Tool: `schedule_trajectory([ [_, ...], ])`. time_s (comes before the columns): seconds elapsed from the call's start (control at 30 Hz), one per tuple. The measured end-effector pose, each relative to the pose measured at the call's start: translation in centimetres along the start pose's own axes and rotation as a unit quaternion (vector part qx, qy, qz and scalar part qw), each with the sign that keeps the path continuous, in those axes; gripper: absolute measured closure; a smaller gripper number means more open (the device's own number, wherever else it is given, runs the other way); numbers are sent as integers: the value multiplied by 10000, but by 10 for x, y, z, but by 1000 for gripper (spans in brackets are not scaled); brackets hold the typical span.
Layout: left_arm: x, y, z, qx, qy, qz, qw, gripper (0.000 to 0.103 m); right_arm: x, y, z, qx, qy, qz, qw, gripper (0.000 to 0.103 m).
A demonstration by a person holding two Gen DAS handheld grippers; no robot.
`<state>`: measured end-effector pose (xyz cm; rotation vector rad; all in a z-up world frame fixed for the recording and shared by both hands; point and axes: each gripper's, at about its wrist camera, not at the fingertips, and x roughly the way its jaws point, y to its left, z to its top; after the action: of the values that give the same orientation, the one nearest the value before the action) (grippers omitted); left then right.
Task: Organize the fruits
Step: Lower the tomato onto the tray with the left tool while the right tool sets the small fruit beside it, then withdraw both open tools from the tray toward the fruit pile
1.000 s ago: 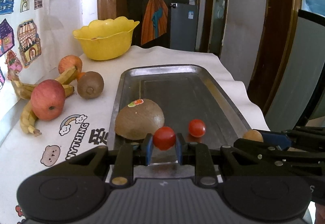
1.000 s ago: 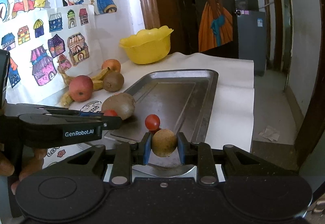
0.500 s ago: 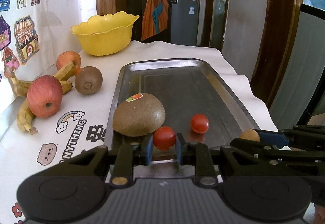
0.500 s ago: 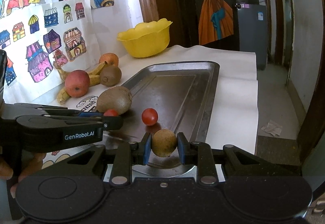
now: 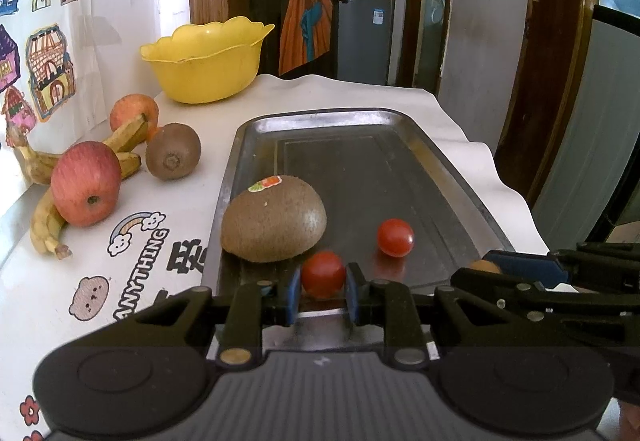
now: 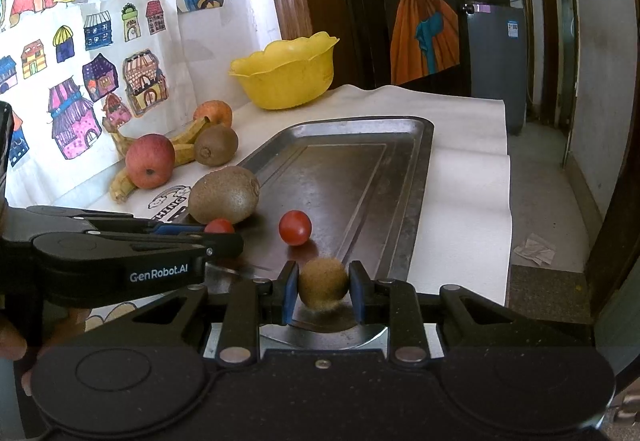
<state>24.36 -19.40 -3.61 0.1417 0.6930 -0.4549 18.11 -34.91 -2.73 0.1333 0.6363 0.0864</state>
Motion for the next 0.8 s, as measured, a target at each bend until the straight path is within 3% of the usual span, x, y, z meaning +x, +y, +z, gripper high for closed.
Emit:
schedule_trajectory([
  [0.13,-2,1,0,-16,-10,-25,10000,73,0,1,-1,-11,-18,-62,10000,70],
  [0.3,-12,4,1,-79,-149,-45,9998,55,-8,4,0,-42,-129,-160,9998,60],
  [0.37,-19,6,2,-105,-278,-89,9995,43,-12,4,1,-53,-183,-198,9996,57],
  [0.5,-35,9,4,-162,-505,-87,9986,31,-25,8,3,-99,-333,-270,9990,44],
  [0.57,-45,12,5,-190,-635,-59,9978,17,-33,11,4,-128,-413,-306,9986,39],
  [0.8,-84,26,4,-342,-1085,169,9934,2,-66,29,8,-238,-753,-364,9962,16],
])
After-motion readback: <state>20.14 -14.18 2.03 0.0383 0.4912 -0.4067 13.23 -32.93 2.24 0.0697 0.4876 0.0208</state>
